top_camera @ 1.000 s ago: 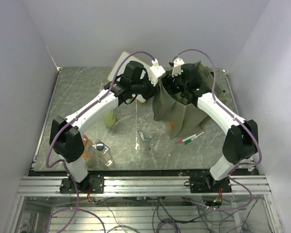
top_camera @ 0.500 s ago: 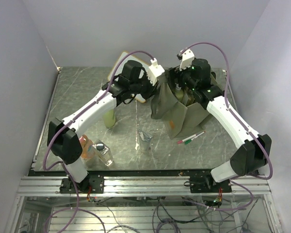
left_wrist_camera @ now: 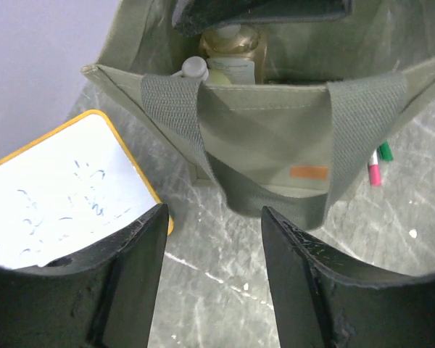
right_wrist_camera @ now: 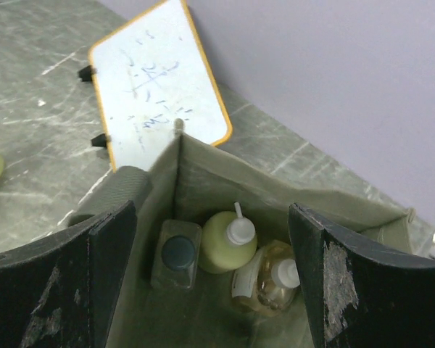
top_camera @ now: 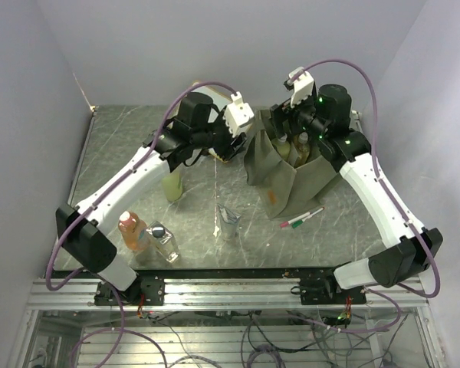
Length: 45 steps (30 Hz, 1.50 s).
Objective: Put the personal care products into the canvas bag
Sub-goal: Pick up the care product from the center of the board.
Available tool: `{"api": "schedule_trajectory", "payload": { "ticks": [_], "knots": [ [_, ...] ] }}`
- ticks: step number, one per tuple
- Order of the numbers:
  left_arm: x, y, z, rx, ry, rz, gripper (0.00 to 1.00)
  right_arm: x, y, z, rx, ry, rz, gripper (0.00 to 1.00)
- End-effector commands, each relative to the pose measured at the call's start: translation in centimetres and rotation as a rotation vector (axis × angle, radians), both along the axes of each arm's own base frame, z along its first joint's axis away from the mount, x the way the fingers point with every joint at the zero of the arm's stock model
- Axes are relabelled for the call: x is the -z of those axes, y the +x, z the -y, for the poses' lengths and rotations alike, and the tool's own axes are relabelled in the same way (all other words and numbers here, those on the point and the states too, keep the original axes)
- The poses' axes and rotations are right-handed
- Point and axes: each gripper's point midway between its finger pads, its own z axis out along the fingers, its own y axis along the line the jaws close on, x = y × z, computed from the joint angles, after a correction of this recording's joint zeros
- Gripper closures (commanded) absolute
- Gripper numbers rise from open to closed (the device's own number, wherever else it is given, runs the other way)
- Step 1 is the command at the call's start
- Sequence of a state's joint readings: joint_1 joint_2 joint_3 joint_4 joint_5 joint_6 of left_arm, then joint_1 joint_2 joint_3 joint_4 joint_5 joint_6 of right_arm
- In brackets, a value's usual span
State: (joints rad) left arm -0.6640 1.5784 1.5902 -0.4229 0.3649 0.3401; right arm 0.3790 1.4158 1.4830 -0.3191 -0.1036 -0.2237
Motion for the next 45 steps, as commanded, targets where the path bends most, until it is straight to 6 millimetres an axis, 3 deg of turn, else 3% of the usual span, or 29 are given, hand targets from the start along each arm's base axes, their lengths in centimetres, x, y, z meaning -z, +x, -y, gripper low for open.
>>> {"api": "schedule_trajectory", "payload": {
  "ticks": [1,6,11,14,16,17,19,24,30,36,45],
  "knots": [
    [-0.5,-1.7,-2.4,0.036,0.114,0.068,0.34,-2.1,-2.9,-1.4,-0.177,-0.038,0.014,0.15],
    [1.4,-5.6,-6.4,0.165,0.296,0.080,0.32,-2.4,-5.1,-1.7,-0.285,-0.106,0.030,0.14],
    [2.2,-7.4,-12.8,0.160,0.394,0.051,0.29,-1.8,-6.7,-1.7,-0.354,-0.166,0.015,0.14],
    [3.1,-9.7,-15.7,0.170,0.459,0.009,0.26,-1.3,-7.4,-1.8,-0.390,-0.179,0.005,0.14],
    [3.6,-11.2,-17.2,0.163,0.484,-0.019,0.23,-0.9,-7.9,-2.0,-0.418,-0.186,-0.009,0.13],
    [3.8,-11.8,-17.9,0.162,0.494,-0.027,0.15,-0.7,-8.1,-2.0,-0.428,-0.188,-0.015,0.13],
    [4.2,-13.1,-19.1,0.176,0.518,-0.031,0.09,-0.4,-8.3,-2.1,-0.444,-0.192,-0.029,0.13],
    [5.3,-16.8,-20.8,0.275,0.531,-0.049,0.07,-0.1,-9.0,-2.5,-0.488,-0.198,-0.061,0.12],
    [6.8,-19.5,-22.2,0.339,0.569,-0.094,0.06,0.1,-9.4,-2.6,-0.500,-0.192,-0.072,0.12],
    [9.6,-20.1,-23.9,0.333,0.656,-0.141,0.06,0.8,-9.4,-2.4,-0.497,-0.198,-0.078,0.12],
    [13.2,-20.8,-24.3,0.405,0.700,-0.241,0.07,1.7,-9.3,-2.4,-0.494,-0.205,-0.088,0.12]
  ]
}}
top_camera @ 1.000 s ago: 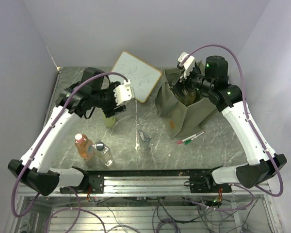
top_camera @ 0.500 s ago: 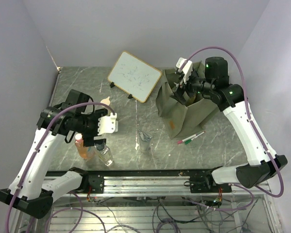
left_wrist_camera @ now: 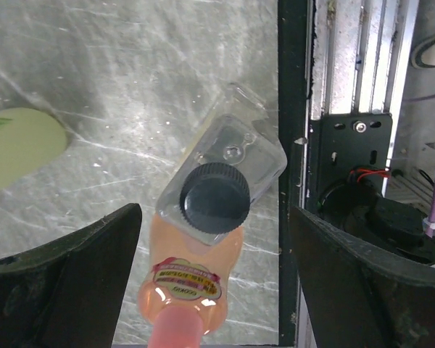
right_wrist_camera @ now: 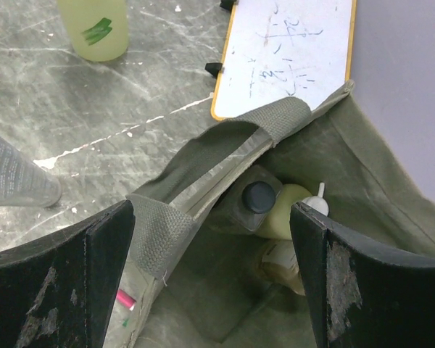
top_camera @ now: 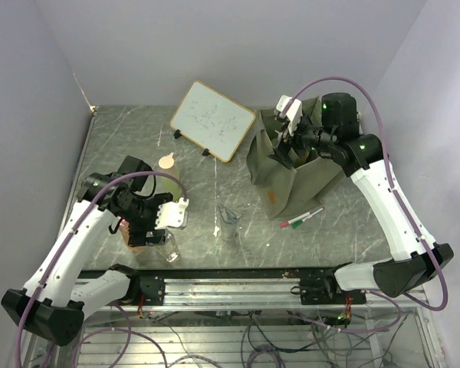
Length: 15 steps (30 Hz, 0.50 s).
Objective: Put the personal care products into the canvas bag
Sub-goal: Pick up the care product from the center of the board.
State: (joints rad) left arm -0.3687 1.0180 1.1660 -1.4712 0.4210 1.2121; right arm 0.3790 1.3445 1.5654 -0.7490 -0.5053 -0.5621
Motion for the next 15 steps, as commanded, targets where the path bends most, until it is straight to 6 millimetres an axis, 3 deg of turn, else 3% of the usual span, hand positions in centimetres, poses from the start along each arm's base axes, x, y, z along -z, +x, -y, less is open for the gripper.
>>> {"api": "schedule_trajectory", "payload": {
  "ticks": [1,8,15],
  "knots": [
    [1.7,-0.3,-0.5,0.032,0.034,-0.034,0.07,0.3,-0.1,0.1,-0.004,-0.001,0.008,0.12],
    [4.1,0.4,0.2,0.048,0.031,-0.083,0.12,0.9,-0.2,-0.3,-0.020,0.002,-0.018,0.12],
    [5.1,1.2,1.6,0.000,-0.029,-0.115,0.33,1.0,-0.1,-0.3,-0.019,0.000,-0.022,0.12]
  ]
}}
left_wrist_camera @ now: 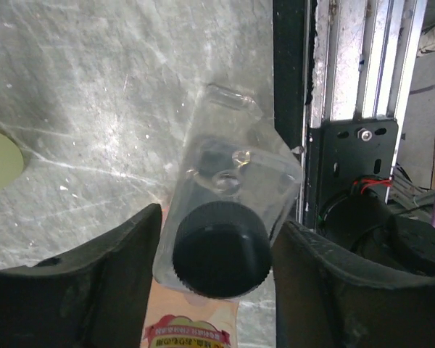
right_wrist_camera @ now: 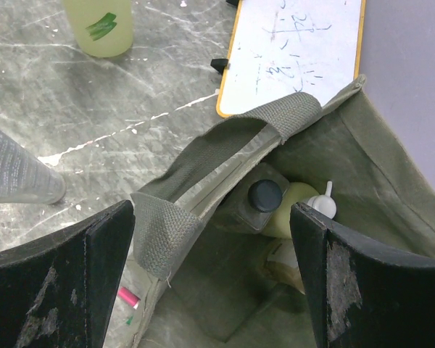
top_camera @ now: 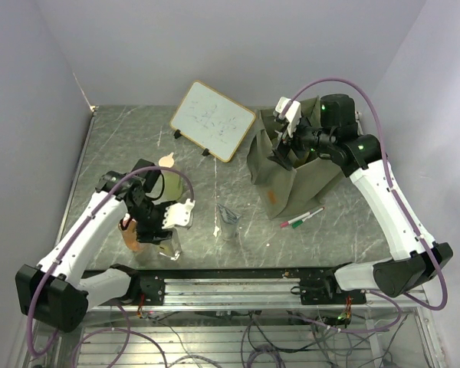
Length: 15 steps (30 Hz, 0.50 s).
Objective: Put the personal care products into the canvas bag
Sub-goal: Pick up the care product from the center of the board.
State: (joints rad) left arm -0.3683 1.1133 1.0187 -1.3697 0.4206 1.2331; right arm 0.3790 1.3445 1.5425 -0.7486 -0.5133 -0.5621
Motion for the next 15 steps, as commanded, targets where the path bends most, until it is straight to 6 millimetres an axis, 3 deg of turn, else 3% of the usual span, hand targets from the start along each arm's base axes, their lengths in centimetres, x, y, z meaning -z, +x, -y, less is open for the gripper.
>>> {"api": "schedule_trajectory", "payload": {
  "ticks": [1,5,10,15],
  "knots": [
    [-0.2,0.9,1.8,-0.027,-0.095,0.004,0.38,0.1,0.1,-0.2,-0.011,0.004,-0.001,0.12],
    [-1.4,1.8,3.5,-0.066,-0.179,0.017,0.62,0.0,0.2,-0.3,-0.013,0.009,-0.003,0.12],
    [-3.8,5.2,5.1,-0.192,-0.257,0.099,0.91,-0.2,0.3,-0.6,-0.020,0.022,-0.010,0.12],
    [-7.1,9.7,6.5,-0.344,-0.349,0.211,0.93,-0.5,0.2,-0.7,-0.018,0.033,-0.013,0.12]
  ]
}}
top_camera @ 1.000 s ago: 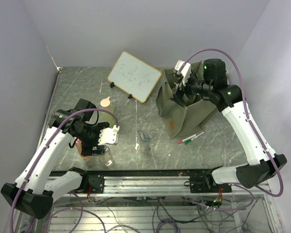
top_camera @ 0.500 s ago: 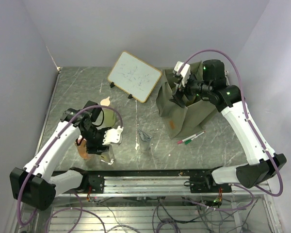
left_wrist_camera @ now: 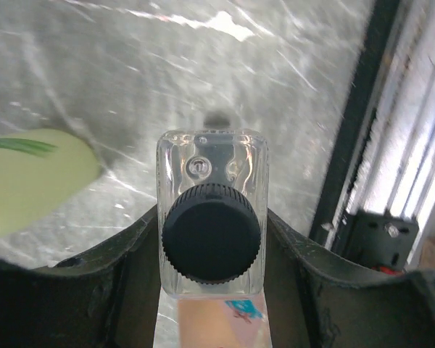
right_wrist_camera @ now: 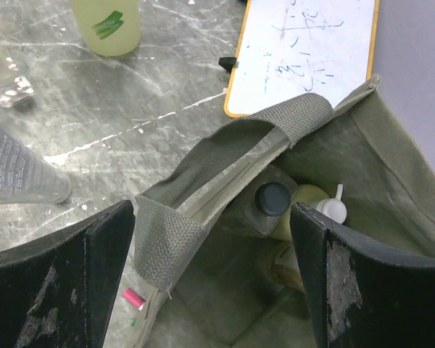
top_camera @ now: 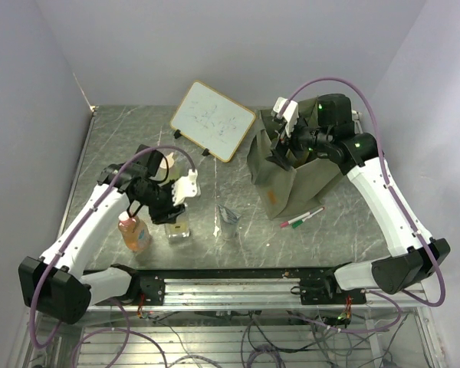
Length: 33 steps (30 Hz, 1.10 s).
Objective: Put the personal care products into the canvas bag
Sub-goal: Pick up the care product from the center of the board, then place the care product at the center of the board.
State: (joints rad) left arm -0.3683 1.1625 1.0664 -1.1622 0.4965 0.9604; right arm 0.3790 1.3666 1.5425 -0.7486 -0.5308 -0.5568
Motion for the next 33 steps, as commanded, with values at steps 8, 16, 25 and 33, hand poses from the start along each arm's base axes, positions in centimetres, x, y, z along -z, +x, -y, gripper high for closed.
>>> {"api": "schedule_trajectory", "payload": {
  "ticks": [8,16,25,33],
  "knots": [
    [-8.2,11.2,6.0,-0.244,-0.291,0.236,0.93,-1.3,-0.1,-0.5,-0.010,0.040,0.007,0.12],
    [-8.1,14.5,10.3,-0.284,-0.313,0.237,0.93,-1.8,-0.4,-0.7,-0.021,0.054,0.004,0.12],
    [-5.6,15.6,12.8,-0.280,-0.307,0.191,0.93,-1.0,-0.8,-0.7,-0.029,0.055,-0.003,0.12],
    [-3.3,14.6,13.4,-0.186,-0.290,0.167,0.84,-0.4,-0.9,-0.7,-0.032,0.051,-0.012,0.12]
  ]
}}
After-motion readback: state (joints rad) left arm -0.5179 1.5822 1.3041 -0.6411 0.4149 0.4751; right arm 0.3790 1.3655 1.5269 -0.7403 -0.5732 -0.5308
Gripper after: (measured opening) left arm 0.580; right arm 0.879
